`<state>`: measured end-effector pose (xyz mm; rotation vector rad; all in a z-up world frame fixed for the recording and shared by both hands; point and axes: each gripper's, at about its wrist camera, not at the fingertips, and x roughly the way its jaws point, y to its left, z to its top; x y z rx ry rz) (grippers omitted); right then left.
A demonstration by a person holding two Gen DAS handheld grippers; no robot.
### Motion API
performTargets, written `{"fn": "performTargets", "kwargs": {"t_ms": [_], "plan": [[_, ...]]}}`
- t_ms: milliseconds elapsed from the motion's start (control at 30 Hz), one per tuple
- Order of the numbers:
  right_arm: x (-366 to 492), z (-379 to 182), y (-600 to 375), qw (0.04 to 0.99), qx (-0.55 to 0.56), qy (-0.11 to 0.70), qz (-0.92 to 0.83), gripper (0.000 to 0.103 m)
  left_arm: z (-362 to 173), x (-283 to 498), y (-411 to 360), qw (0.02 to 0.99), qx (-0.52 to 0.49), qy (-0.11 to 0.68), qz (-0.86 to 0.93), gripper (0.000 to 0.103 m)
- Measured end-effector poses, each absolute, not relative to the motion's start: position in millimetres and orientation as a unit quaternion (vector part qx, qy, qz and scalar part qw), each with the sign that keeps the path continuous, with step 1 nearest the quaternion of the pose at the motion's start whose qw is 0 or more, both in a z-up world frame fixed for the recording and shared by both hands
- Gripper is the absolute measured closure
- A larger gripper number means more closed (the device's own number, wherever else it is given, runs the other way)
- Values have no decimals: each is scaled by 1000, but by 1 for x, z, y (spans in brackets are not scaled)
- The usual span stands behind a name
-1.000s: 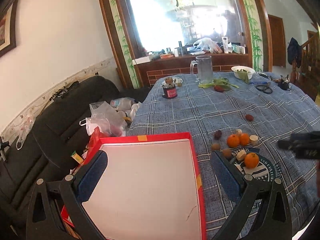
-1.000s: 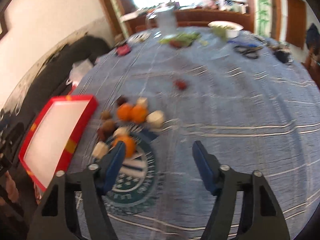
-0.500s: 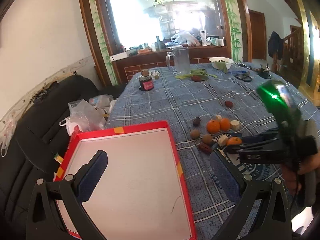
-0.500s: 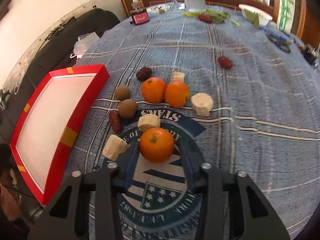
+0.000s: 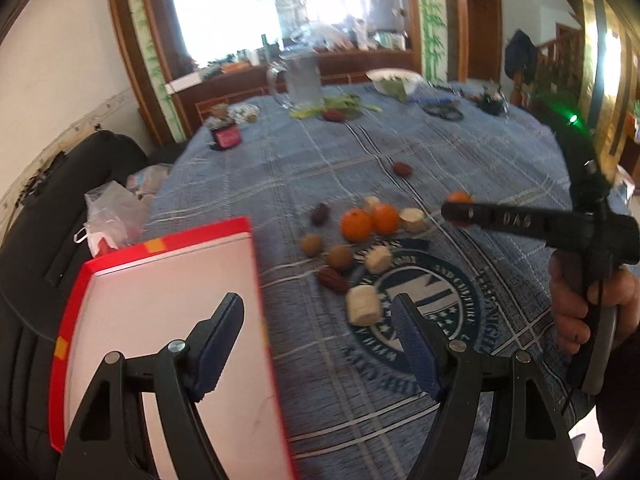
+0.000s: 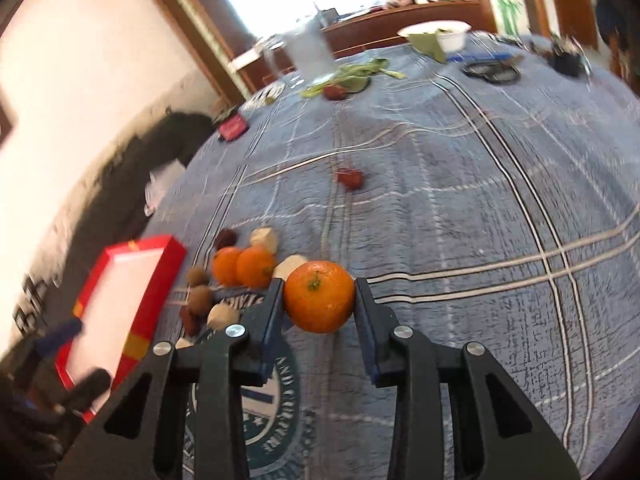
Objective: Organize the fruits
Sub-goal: 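Grasp a mandarin orange with the right tool while the left tool grasps a beige cube, then lower the orange into the red tray with the right tool while the left tool releases the cube there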
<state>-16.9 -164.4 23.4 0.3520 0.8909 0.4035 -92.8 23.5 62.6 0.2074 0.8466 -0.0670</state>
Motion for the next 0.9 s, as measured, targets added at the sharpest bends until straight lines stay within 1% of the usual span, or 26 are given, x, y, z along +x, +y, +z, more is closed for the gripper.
{"fn": "performTargets", "kwargs": {"t_ms": [100,133,267,300,333,367,400,433,500,700,800,900], "plan": [[-14,24,-169,869,177,423,185,67,48,-80,12,893,105,437,-35,28],[-14,25,-168,873,175,418,183,67,43,-76,11,888,105,446,-33,34],[-11,26,-173,873,187,411,183,67,26,-63,8,872,96,479,-35,46],[-11,26,-175,873,190,411,184,67,22,-62,7,870,94,482,-34,54],[-12,25,-175,872,190,411,186,67,19,-60,6,869,92,485,-35,57],[-12,25,-175,871,190,412,189,67,16,-58,6,868,89,488,-37,57],[-13,25,-172,871,186,412,190,67,14,-56,6,866,85,491,-38,63],[-13,25,-171,873,182,412,190,67,11,-54,6,865,82,494,-38,72],[-14,25,-168,873,176,411,193,66,8,-52,6,862,69,500,-46,78],[-14,25,-166,878,167,407,187,66,10,-54,6,867,55,492,-52,78],[-14,26,-167,882,164,401,187,67,21,-61,9,875,52,478,-54,78],[-16,28,-165,888,154,392,182,67,44,-78,14,890,49,449,-60,78]]}}
